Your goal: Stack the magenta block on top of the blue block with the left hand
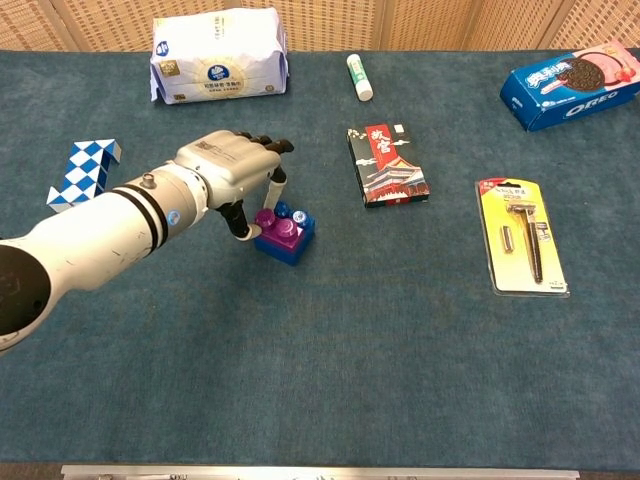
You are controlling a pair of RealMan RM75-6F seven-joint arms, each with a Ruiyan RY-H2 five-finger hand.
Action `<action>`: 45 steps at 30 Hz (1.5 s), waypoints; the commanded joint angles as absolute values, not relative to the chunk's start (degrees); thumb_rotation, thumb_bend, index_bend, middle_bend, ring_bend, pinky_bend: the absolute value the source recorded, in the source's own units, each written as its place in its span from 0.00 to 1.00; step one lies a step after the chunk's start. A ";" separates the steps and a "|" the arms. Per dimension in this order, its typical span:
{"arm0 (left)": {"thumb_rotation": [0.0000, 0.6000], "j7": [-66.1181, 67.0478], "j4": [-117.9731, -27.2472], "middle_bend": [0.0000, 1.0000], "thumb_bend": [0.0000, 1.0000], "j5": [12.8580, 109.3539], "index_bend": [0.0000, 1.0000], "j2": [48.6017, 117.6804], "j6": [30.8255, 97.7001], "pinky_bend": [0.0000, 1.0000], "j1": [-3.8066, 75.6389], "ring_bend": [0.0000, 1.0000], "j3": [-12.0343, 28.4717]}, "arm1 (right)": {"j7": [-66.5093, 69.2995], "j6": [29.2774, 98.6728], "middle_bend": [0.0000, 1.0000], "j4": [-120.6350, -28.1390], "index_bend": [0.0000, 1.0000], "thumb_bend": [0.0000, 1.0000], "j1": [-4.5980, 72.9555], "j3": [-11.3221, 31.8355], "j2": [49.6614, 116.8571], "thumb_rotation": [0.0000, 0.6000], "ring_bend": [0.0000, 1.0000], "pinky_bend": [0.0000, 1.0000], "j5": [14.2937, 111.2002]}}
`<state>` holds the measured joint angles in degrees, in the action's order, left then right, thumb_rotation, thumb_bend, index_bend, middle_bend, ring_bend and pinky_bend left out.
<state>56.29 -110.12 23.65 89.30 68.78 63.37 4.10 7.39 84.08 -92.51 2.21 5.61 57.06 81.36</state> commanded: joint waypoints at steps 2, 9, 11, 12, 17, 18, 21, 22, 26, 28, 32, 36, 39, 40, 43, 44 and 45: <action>1.00 56.24 -109.91 0.00 0.29 24.00 0.56 89.62 68.91 0.07 63.35 0.00 3.94 | 7.36 84.04 0.08 -92.52 0.00 0.00 2.21 5.63 57.04 1.00 0.00 0.27 81.29; 1.00 56.35 -109.37 0.00 0.29 25.13 0.56 90.52 69.25 0.07 63.19 0.00 3.36 | 7.37 84.07 0.08 -92.60 0.00 0.00 2.19 5.62 57.00 1.00 0.00 0.27 81.36; 1.00 56.42 -109.18 0.00 0.29 25.53 0.57 90.83 69.35 0.07 63.12 0.00 3.16 | 7.42 84.15 0.08 -92.58 0.00 0.00 2.15 5.61 56.99 1.00 0.00 0.27 81.40; 1.00 56.45 -109.07 0.00 0.29 25.78 0.57 91.02 69.42 0.07 63.07 0.00 3.05 | 7.47 84.18 0.08 -92.58 0.00 0.00 2.13 5.62 56.98 1.00 0.00 0.27 81.40; 1.00 57.02 -108.36 0.00 0.29 27.18 0.57 92.01 69.93 0.07 62.93 0.00 2.42 | 7.53 84.19 0.08 -92.58 0.00 0.00 2.12 5.65 56.94 1.00 0.00 0.27 81.38; 1.00 57.09 -108.26 0.00 0.29 27.39 0.57 92.18 70.02 0.07 62.88 0.00 2.34 | 7.54 84.18 0.08 -92.58 0.00 0.00 2.12 5.65 56.94 1.00 0.00 0.27 81.39; 1.00 57.25 -108.02 0.00 0.29 27.73 0.57 92.59 70.13 0.07 62.73 0.00 2.25 | 7.61 84.21 0.08 -92.57 0.00 0.00 2.10 5.64 56.95 1.00 0.00 0.27 81.45; 1.00 57.30 -107.96 0.00 0.29 27.80 0.57 92.72 70.13 0.07 62.69 0.00 2.27 | 7.60 84.27 0.08 -92.56 0.00 0.00 2.08 5.64 56.95 1.00 0.00 0.27 81.47; 1.00 57.34 -107.78 0.00 0.29 28.01 0.57 93.03 69.97 0.07 62.53 0.00 2.31 | 7.55 84.28 0.08 -92.63 0.00 0.00 2.07 5.64 56.91 1.00 0.00 0.27 81.47; 1.00 57.41 -107.72 0.00 0.29 27.99 0.57 93.13 69.86 0.07 62.44 0.00 2.28 | 7.55 84.31 0.08 -92.65 0.00 0.00 2.05 5.63 56.90 1.00 0.00 0.27 81.50; 1.00 57.38 -107.90 0.00 0.29 28.15 0.56 93.04 69.94 0.07 62.17 0.00 2.26 | 7.55 84.32 0.08 -92.71 0.00 0.00 2.02 5.63 56.85 1.00 0.00 0.27 81.47; 1.00 57.84 -108.84 0.00 0.29 28.27 0.47 92.60 70.72 0.07 61.95 0.00 2.25 | 7.45 84.30 0.08 -92.74 0.00 0.00 2.01 5.62 56.82 1.00 0.00 0.27 81.45; 1.00 58.24 -109.74 0.00 0.29 28.50 0.34 92.35 71.76 0.07 61.74 0.00 2.33 | 7.24 84.19 0.08 -92.81 0.00 0.00 2.05 5.56 56.83 1.00 0.00 0.27 81.48; 1.00 58.27 -110.08 0.00 0.29 28.59 0.29 92.23 72.08 0.07 61.62 0.00 2.39 | 7.15 84.14 0.08 -92.84 0.00 0.00 2.09 5.54 56.87 1.00 0.00 0.27 81.53; 1.00 58.48 -111.05 0.00 0.29 28.51 0.19 91.76 72.90 0.07 61.36 0.00 2.62 | 6.84 84.05 0.08 -92.92 0.00 0.00 2.14 5.46 56.94 1.00 0.00 0.27 81.62; 1.00 58.54 -111.31 0.00 0.29 28.51 0.17 91.60 73.05 0.07 61.30 0.00 2.67 | 6.76 84.00 0.08 -92.94 0.00 0.00 2.16 5.44 56.96 1.00 0.00 0.27 81.63; 1.00 58.61 -111.66 0.00 0.29 28.55 0.15 91.36 73.38 0.07 61.20 0.00 2.75 | 6.65 83.93 0.08 -92.93 0.00 0.00 2.20 5.43 57.00 1.00 0.00 0.27 81.61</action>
